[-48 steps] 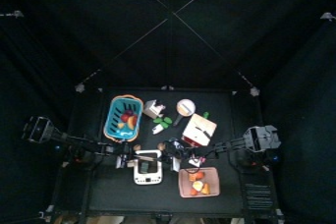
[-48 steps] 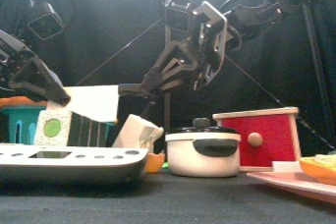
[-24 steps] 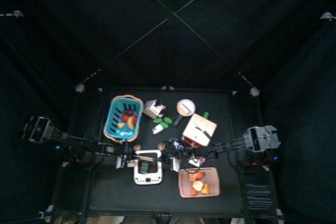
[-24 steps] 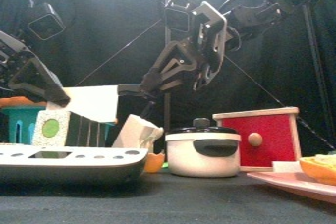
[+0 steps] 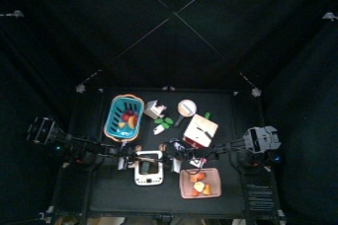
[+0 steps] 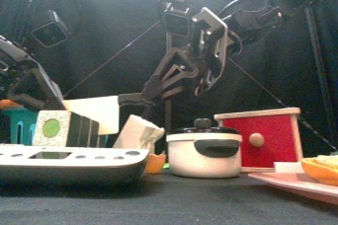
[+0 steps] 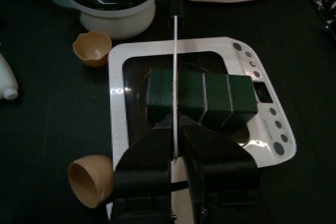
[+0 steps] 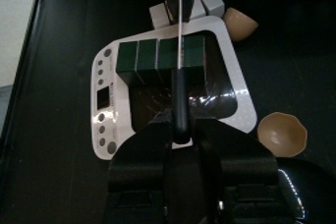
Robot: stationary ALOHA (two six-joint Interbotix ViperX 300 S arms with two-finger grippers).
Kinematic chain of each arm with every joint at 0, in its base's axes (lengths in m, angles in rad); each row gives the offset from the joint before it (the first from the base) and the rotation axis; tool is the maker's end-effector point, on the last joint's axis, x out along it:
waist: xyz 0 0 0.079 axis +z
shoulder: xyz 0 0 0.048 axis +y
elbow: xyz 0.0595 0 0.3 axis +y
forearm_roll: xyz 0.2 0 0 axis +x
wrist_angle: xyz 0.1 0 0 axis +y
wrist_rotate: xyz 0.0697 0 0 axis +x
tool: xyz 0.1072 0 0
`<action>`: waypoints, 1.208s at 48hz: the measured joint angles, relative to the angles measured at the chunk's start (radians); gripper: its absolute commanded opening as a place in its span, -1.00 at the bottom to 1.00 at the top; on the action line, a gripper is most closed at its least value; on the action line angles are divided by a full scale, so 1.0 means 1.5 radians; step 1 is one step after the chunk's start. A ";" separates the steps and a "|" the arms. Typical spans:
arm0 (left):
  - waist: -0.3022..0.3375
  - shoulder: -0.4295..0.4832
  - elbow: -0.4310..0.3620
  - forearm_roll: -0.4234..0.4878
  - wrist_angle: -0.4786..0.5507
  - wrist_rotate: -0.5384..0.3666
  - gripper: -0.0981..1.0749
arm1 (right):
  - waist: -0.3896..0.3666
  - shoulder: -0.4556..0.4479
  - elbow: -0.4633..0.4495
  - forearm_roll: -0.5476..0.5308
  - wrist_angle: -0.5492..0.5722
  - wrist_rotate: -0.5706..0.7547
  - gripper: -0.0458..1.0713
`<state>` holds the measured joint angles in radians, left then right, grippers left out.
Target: Cut sushi roll
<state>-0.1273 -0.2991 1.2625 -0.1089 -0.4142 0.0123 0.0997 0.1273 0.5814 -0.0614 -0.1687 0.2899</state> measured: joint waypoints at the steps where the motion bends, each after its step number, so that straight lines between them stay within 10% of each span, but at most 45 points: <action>1: 0.000 0.001 0.000 -0.001 0.000 -0.001 -0.07 | 0.000 0.001 0.000 0.000 0.000 0.000 -0.02; 58: 0.032 0.073 -0.025 0.006 -0.001 0.003 -0.07 | -0.032 0.027 -0.005 0.001 0.021 0.001 -0.02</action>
<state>-0.0798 -0.1902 1.2257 -0.0997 -0.4157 0.0169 0.0522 0.1672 0.5737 -0.0598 -0.1365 0.2915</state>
